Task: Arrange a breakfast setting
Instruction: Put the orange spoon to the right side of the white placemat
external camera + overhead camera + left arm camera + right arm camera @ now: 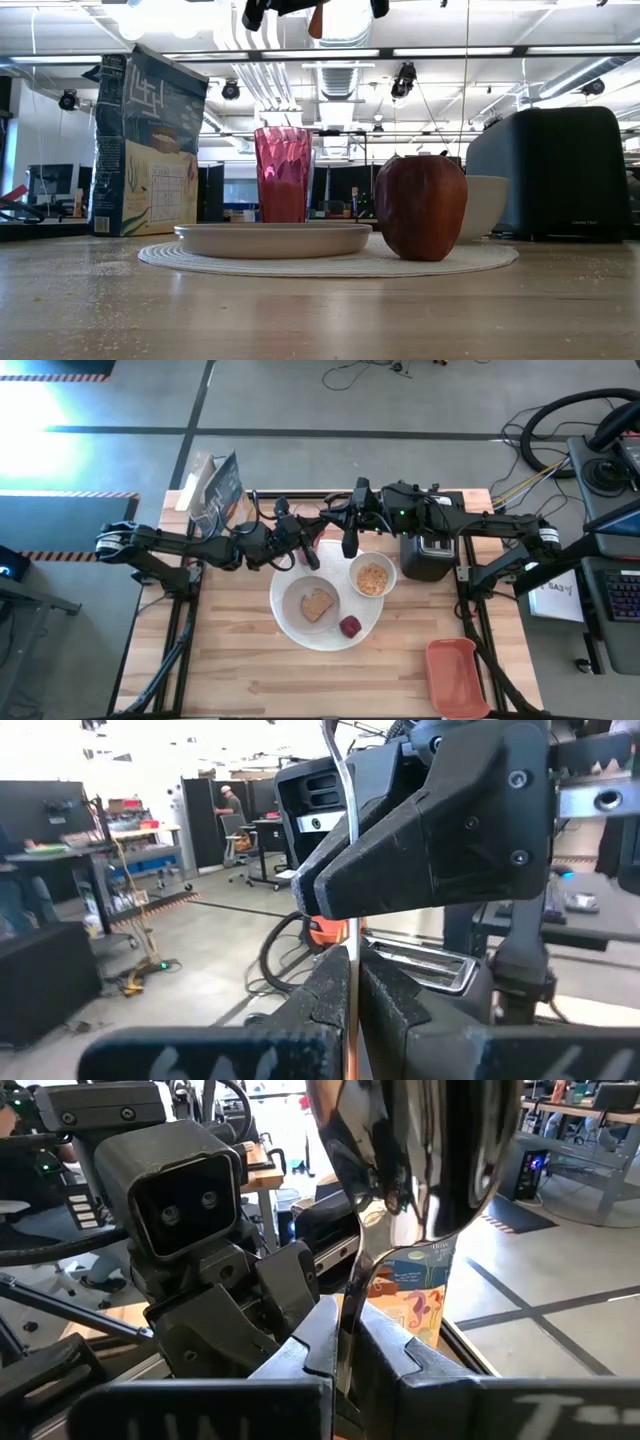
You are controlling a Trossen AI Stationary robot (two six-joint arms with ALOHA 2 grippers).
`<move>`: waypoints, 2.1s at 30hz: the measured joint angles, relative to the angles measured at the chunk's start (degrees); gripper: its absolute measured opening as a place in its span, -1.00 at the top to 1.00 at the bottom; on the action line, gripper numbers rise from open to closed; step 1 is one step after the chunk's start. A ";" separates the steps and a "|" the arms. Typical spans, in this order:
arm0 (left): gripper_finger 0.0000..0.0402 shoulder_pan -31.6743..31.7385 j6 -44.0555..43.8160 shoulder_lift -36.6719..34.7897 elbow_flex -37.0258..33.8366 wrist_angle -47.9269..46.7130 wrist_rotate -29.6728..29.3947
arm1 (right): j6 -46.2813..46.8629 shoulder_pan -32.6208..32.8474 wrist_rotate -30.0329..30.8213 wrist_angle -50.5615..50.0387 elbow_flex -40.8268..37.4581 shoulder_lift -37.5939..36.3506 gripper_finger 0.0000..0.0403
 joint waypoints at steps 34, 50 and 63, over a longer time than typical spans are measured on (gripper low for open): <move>0.12 -0.41 -4.44 -3.17 0.00 -10.97 1.01 | 4.50 -3.47 8.29 -15.60 0.07 -3.70 0.96; 0.12 -0.59 -6.05 -4.09 0.00 -20.26 0.77 | 33.81 -1.24 -3.91 -42.92 0.05 -3.58 0.96; 0.12 -0.54 -4.73 -6.06 0.00 -25.57 -3.04 | 53.37 8.69 -1.68 -49.29 -2.22 -3.58 0.96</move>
